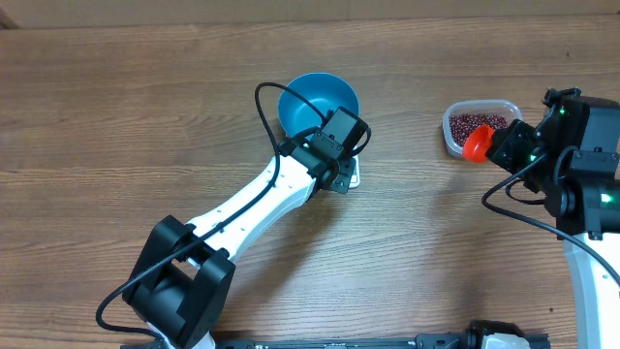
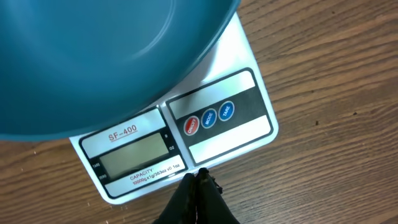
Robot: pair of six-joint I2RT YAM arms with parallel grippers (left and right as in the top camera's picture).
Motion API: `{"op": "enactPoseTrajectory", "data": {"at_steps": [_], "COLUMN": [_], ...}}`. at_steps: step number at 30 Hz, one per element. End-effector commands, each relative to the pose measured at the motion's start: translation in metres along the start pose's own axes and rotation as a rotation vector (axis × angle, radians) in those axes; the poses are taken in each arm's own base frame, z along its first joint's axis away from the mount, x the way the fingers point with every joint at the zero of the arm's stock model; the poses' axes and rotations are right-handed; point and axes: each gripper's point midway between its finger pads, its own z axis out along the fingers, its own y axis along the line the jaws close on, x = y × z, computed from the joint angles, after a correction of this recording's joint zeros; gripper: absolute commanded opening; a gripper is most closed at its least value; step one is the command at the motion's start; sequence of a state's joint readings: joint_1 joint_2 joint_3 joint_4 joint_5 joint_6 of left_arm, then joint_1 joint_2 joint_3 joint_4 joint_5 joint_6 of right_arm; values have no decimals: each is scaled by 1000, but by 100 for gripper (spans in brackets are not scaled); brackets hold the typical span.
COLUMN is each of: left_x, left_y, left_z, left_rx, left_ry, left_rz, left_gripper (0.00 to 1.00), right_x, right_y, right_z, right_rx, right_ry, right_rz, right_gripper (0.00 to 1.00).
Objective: Scoop item into bowl and weigh 150g on scale
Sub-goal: 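Lower the left gripper toward the scale's TARE button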
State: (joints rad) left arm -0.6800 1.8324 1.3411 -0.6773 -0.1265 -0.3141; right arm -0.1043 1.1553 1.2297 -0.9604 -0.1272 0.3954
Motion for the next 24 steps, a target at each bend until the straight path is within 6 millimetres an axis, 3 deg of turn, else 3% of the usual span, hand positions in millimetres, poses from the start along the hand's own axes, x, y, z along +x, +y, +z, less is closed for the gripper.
{"op": "enactPoseTrajectory", "data": {"at_steps": [1, 13, 24], "left_x": [-5, 0, 0], "left_y": [-1, -10, -18], "left_z": [-6, 7, 22], "left_rx": [11, 51, 92], "left_ry": [-27, -62, -139], "left_rz": [125, 456, 482], "left_gripper": [5, 4, 5], "right_x": [-10, -10, -10], "right_y": [6, 6, 6], "right_z": [-6, -6, -6], "right_rx": [-18, -17, -17], "right_ry": [-30, -30, -30], "right_rz": [-7, -6, -6], "right_gripper": [4, 4, 4]}}
